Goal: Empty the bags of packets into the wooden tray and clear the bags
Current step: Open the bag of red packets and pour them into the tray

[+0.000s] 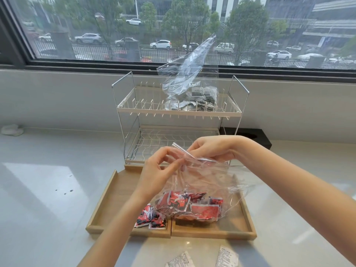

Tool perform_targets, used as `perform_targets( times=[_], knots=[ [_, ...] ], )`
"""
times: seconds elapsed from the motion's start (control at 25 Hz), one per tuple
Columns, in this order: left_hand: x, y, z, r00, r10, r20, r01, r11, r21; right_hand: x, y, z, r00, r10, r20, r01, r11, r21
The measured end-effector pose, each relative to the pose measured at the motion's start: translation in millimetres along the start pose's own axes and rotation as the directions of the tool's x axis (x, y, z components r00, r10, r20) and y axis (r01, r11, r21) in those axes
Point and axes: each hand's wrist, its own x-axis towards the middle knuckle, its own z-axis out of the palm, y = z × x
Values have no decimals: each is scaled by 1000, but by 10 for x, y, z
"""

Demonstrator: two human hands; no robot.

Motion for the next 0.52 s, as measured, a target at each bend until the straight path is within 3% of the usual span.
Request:
perform_targets(
  times=[0.52],
  knots=[
    [-30,2,-20,997,-78,31,79,996,-50,-48,89,117,998,-42,44,37,993,114]
  ],
)
